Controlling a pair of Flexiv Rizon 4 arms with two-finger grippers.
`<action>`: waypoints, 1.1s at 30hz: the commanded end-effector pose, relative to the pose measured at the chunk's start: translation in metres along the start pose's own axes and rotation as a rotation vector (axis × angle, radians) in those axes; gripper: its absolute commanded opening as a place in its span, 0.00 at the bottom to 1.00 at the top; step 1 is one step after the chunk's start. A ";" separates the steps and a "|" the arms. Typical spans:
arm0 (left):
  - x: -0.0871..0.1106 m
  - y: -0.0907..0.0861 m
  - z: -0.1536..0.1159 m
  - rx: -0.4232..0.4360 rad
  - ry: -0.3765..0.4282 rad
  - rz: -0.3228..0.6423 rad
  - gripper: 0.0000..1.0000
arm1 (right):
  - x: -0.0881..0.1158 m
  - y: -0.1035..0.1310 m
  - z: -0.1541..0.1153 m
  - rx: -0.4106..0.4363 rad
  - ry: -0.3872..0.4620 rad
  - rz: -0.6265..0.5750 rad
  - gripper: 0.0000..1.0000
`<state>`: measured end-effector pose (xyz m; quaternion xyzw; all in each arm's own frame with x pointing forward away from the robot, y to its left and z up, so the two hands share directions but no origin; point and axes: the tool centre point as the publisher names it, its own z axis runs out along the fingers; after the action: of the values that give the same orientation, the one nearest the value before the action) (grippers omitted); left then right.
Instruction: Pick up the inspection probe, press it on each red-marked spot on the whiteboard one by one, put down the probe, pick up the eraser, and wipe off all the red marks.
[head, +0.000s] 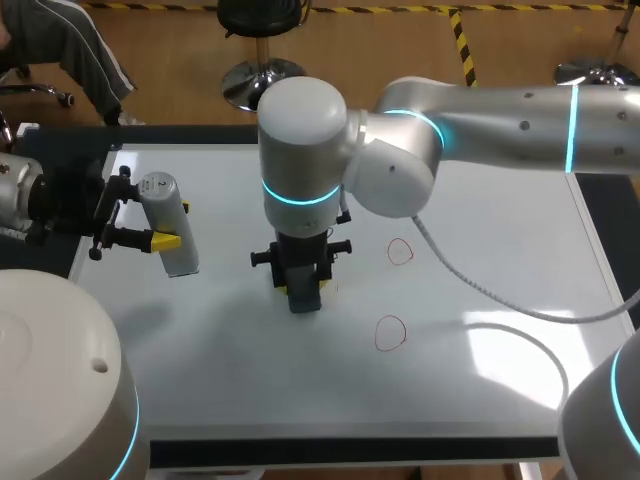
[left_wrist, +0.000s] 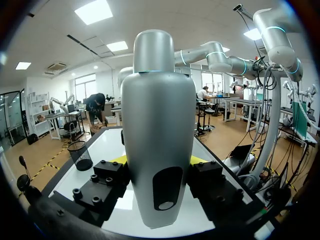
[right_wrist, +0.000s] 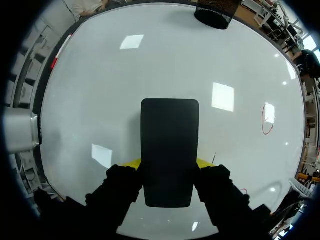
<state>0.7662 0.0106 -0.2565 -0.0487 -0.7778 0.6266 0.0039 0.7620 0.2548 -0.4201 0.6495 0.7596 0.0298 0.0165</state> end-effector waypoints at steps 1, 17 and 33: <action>0.000 -0.001 -0.001 0.000 0.001 0.001 0.00 | 0.003 0.002 0.004 0.006 -0.002 -0.004 0.00; 0.000 -0.001 -0.001 0.000 0.001 0.001 0.00 | -0.035 -0.008 0.012 0.025 -0.014 0.033 0.00; 0.000 -0.001 -0.001 0.000 0.001 0.001 0.00 | -0.078 -0.025 0.014 0.037 -0.013 0.075 0.00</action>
<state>0.7662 0.0106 -0.2565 -0.0487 -0.7778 0.6266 0.0039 0.7534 0.1900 -0.4267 0.6772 0.7357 0.0057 0.0114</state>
